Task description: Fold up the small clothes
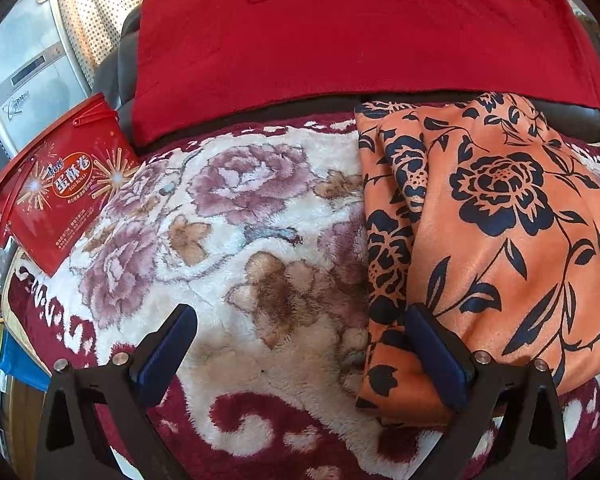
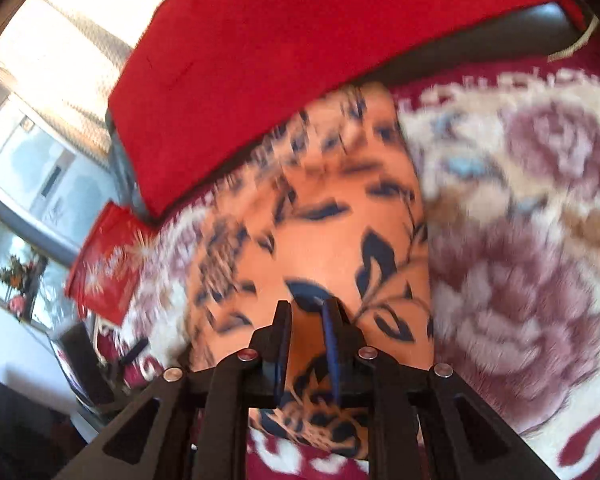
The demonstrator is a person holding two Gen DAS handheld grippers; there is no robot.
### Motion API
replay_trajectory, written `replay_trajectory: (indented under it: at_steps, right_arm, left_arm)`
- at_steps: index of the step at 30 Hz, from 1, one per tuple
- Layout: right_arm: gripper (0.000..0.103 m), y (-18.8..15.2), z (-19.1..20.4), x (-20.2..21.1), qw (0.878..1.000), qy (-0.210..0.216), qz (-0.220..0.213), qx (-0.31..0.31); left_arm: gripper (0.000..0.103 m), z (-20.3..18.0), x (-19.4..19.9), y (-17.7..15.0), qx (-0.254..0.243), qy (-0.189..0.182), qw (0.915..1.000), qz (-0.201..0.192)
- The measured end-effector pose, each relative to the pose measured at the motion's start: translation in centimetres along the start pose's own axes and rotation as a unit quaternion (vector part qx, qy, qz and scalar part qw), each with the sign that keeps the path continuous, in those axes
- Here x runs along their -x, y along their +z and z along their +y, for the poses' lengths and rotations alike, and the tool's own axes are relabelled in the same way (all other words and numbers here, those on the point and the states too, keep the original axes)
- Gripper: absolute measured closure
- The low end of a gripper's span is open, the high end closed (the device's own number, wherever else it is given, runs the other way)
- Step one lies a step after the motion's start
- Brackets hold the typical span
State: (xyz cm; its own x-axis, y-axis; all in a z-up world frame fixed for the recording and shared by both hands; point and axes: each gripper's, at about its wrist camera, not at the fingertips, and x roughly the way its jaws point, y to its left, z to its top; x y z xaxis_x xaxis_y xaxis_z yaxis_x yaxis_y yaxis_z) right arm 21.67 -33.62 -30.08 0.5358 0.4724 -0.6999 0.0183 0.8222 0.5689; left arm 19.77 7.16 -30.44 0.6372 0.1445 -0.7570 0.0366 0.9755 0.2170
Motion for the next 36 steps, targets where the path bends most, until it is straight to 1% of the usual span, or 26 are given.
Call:
replay_trajectory:
  at_steps: [2, 7, 9, 11, 13, 15, 16, 17, 18, 19, 20, 22, 27, 29, 31, 33, 34, 36]
  right_arm:
    - [0.083, -0.4, -0.2, 0.0, 1.0, 0.007, -0.01, 0.015]
    - [0.084, 0.5, 0.0, -0.3, 1.0, 0.004, 0.016, 0.015]
    - [0.083, 0.9, 0.7, 0.0, 1.0, 0.005, 0.019, 0.02]
    - [0.082, 1.1, 1.5, 0.2, 0.999, 0.022, 0.014, 0.025]
    - [0.082, 1.3, 2.5, 0.4, 0.999, 0.04, -0.004, 0.037]
    - [0.082, 1.3, 3.3, 0.2, 0.998, 0.046, -0.017, 0.049]
    - [0.082, 1.3, 3.5, -0.3, 0.997, 0.046, -0.014, 0.052]
    - [0.08, 1.3, 3.4, -1.2, 0.998, 0.043, -0.003, 0.05]
    - [0.079, 1.1, 2.9, -2.5, 0.998, 0.034, 0.015, 0.043]
    - [0.079, 1.0, 2.8, -3.1, 0.998, 0.033, 0.014, 0.044]
    - [0.079, 0.9, 2.8, -3.0, 0.998, 0.036, 0.006, 0.047]
    - [0.079, 1.1, 3.3, -3.0, 0.998, 0.032, 0.01, 0.053]
    - [0.079, 1.3, 2.7, -2.8, 0.998, 0.055, 0.016, 0.037]
    - [0.08, 1.4, 2.5, -2.3, 0.997, 0.059, 0.016, 0.036]
    - [0.08, 1.5, 2.3, -1.7, 0.998, 0.061, 0.011, 0.034]
    - [0.079, 1.7, 2.1, -0.9, 0.998, 0.058, 0.0, 0.034]
    - [0.078, 1.8, 1.9, -0.5, 0.998, 0.06, -0.006, 0.033]
    - [0.078, 2.1, 1.4, 0.7, 0.997, 0.07, -0.026, 0.027]
  left_arm:
    - [0.0, 0.0, 0.0, 0.0, 0.001, 0.001, 1.0, 0.0]
    - [0.0, 0.1, -0.1, 0.1, 0.005, -0.001, 1.0, 0.002]
    - [0.0, 0.1, -0.1, 0.1, 0.005, 0.0, 1.0, 0.002]
    - [0.0, 0.1, -0.1, 0.1, 0.004, -0.001, 1.0, 0.002]
    - [0.0, 0.1, -0.2, 0.1, 0.006, 0.001, 1.0, 0.002]
    - [0.0, 0.1, -0.2, 0.1, 0.005, 0.002, 1.0, 0.0]
    - [0.0, 0.1, -0.2, 0.0, 0.004, 0.003, 1.0, -0.001]
    - [0.0, 0.0, -0.3, 0.0, 0.003, 0.004, 1.0, -0.003]
    - [0.0, 0.1, -0.3, 0.0, 0.001, 0.004, 1.0, -0.003]
    - [0.0, 0.1, -0.4, 0.0, 0.001, 0.003, 1.0, -0.003]
    - [0.0, 0.2, -0.4, 0.0, 0.002, 0.002, 1.0, -0.003]
    - [0.0, 0.1, -0.4, 0.0, 0.003, 0.002, 1.0, -0.003]
    - [0.0, -0.2, -0.1, 0.0, -0.004, 0.01, 0.9999, -0.007]
    - [0.0, 0.0, 0.1, 0.2, -0.004, 0.008, 1.0, -0.005]
    - [0.0, 0.7, 0.4, 0.5, 0.01, -0.004, 0.9999, -0.003]
    - [0.0, 2.2, 1.3, 1.1, 0.047, -0.028, 0.9984, -0.012]
    - [0.0, 2.9, 1.7, 1.4, 0.063, -0.038, 0.9971, -0.019]
    - [0.0, 4.4, 2.2, 2.4, 0.099, -0.055, 0.9932, -0.027]
